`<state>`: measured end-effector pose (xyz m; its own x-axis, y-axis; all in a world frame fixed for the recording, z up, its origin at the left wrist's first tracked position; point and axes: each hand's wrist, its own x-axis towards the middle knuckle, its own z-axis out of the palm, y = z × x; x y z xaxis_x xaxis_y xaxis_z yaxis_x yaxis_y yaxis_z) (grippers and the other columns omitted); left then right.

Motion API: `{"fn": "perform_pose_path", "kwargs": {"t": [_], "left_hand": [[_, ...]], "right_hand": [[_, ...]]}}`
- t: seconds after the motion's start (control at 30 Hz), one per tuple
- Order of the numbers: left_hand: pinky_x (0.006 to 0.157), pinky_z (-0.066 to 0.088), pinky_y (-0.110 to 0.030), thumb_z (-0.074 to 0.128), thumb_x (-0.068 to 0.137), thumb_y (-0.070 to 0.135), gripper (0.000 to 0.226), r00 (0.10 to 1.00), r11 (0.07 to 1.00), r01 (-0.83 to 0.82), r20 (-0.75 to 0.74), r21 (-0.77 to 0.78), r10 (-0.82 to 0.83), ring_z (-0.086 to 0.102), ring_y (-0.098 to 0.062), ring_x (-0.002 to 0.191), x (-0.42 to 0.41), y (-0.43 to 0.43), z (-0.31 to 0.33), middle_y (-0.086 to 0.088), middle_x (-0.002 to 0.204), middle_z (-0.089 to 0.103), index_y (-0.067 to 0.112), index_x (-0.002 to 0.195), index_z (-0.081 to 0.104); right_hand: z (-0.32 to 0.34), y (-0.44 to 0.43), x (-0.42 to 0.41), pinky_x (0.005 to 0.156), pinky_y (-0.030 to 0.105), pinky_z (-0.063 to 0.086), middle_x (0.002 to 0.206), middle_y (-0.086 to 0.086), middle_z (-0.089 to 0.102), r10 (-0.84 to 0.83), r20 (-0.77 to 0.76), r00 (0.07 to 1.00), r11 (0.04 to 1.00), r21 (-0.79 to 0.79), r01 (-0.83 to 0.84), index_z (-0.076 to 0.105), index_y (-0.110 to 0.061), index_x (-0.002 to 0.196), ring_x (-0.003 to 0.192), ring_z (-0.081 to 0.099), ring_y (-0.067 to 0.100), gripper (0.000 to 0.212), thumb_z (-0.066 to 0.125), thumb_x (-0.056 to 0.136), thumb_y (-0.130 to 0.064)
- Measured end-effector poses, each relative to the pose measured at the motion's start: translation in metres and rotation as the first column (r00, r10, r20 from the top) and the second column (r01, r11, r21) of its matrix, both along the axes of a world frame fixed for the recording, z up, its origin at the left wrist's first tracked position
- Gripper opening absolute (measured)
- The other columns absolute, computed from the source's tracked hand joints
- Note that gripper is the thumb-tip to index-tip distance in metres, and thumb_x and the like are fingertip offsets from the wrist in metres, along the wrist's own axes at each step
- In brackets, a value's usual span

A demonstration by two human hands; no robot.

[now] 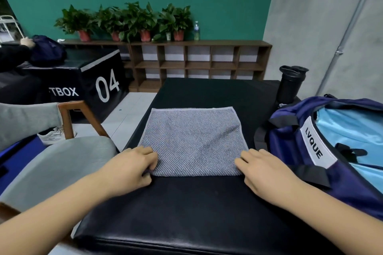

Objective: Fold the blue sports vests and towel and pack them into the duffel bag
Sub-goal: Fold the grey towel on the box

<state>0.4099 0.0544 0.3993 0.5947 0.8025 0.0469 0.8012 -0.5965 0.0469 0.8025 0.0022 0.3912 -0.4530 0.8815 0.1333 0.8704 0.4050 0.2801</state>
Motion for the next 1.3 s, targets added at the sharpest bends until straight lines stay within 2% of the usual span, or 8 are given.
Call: {"fn": "perform_pose_path", "kwargs": {"t": [0.23, 0.33, 0.4, 0.57, 0.8, 1.03, 1.17, 1.3], "left_hand": [[0.074, 0.047, -0.028, 0.062, 0.084, 0.023, 0.022, 0.961, 0.991, -0.078, 0.258, -0.108, 0.104, 0.057, -0.006, 0.087, -0.005, -0.005, 0.016, 0.015, 0.093, 0.058, 0.034, 0.087, 0.043], [0.085, 0.054, -0.033, 0.059, 0.09, 0.014, 0.021, 0.89, 0.97, -0.129, 0.407, -0.206, 0.205, 0.066, -0.005, 0.099, -0.012, -0.005, 0.022, 0.016, 0.107, 0.071, 0.031, 0.093, 0.047], [0.082, 0.053, -0.041, 0.058, 0.094, 0.014, 0.015, 0.851, 0.956, -0.154, 0.459, -0.25, 0.257, 0.065, -0.011, 0.083, -0.016, -0.004, 0.023, 0.01, 0.096, 0.073, 0.027, 0.098, 0.05], [0.063, 0.031, -0.036, 0.054, 0.101, 0.002, 0.02, 0.746, 0.914, -0.103, 0.577, -0.393, 0.333, 0.037, -0.011, 0.065, -0.018, -0.008, 0.034, 0.007, 0.067, 0.046, 0.019, 0.09, 0.052], [0.066, 0.036, -0.032, 0.056, 0.103, 0.009, 0.013, 0.711, 0.863, -0.11, 0.568, -0.493, 0.415, 0.05, -0.006, 0.067, -0.016, -0.003, 0.037, 0.005, 0.071, 0.056, 0.016, 0.092, 0.059], [0.074, 0.049, -0.028, 0.066, 0.101, 0.021, 0.009, 0.645, 0.875, -0.292, 0.596, -0.387, 0.479, 0.068, -0.006, 0.074, -0.005, 0.019, 0.024, -0.003, 0.087, 0.077, 0.02, 0.093, 0.069], [0.084, 0.054, -0.034, 0.066, 0.102, 0.024, 0.008, 0.581, 0.863, -0.298, 0.64, -0.407, 0.502, 0.073, -0.015, 0.087, 0.0, 0.035, 0.015, 0.002, 0.089, 0.078, 0.022, 0.094, 0.07], [0.078, 0.052, -0.032, 0.068, 0.102, 0.029, 0.011, 0.505, 0.847, -0.348, 0.681, -0.402, 0.53, 0.072, -0.017, 0.089, 0.005, 0.049, 0.006, 0.003, 0.089, 0.078, 0.024, 0.093, 0.07]], "right_hand": [[0.029, -0.006, -0.004, 0.076, 0.033, 0.031, 0.08, -0.01, 0.047, -0.045, -0.273, 0.961, 0.998, -0.05, 0.032, 0.035, -0.026, 0.086, 0.078, 0.047, 0.018, 0.01, 0.039, 0.092, -0.032], [0.039, -0.01, -0.001, 0.072, 0.036, 0.03, 0.076, -0.009, 0.049, -0.088, -0.413, 0.906, 0.994, -0.101, 0.05, 0.037, -0.025, 0.092, 0.08, 0.048, 0.02, 0.011, 0.046, 0.099, -0.027], [0.042, -0.013, 0.0, 0.071, 0.04, 0.038, 0.072, -0.008, 0.051, -0.115, -0.516, 0.849, 0.988, -0.15, 0.043, 0.039, -0.029, 0.097, 0.077, 0.05, 0.016, 0.012, 0.05, 0.101, -0.024], [0.057, -0.015, 0.002, 0.061, 0.03, 0.034, 0.062, -0.008, 0.05, -0.26, -0.758, 0.598, 0.92, -0.383, -0.086, 0.059, -0.021, 0.09, 0.061, 0.039, 0.007, 0.017, 0.056, 0.094, -0.005], [0.058, -0.003, -0.001, 0.078, 0.037, 0.044, 0.081, 0.008, 0.071, -0.464, -0.86, 0.212, 0.881, -0.473, 0.01, 0.07, -0.024, 0.098, 0.078, 0.06, 0.012, 0.009, 0.066, 0.098, -0.016], [0.043, 0.017, -0.012, 0.084, 0.031, 0.05, 0.103, -0.004, 0.075, -0.507, -0.861, 0.026, 0.857, -0.501, 0.119, 0.066, -0.03, 0.113, 0.103, 0.07, 0.013, 0.024, 0.077, 0.094, -0.04], [0.028, 0.025, -0.01, 0.088, 0.035, 0.055, 0.094, 0.003, 0.078, -0.625, -0.769, 0.134, 0.78, -0.625, 0.047, 0.056, -0.031, 0.129, 0.094, 0.075, 0.019, 0.056, 0.085, 0.084, -0.013], [0.019, 0.037, -0.002, 0.089, 0.044, 0.058, 0.094, 0.005, 0.075, -0.561, -0.817, 0.136, 0.822, -0.53, 0.206, 0.058, -0.032, 0.124, 0.092, 0.073, 0.022, 0.045, 0.077, 0.091, -0.008]]}}
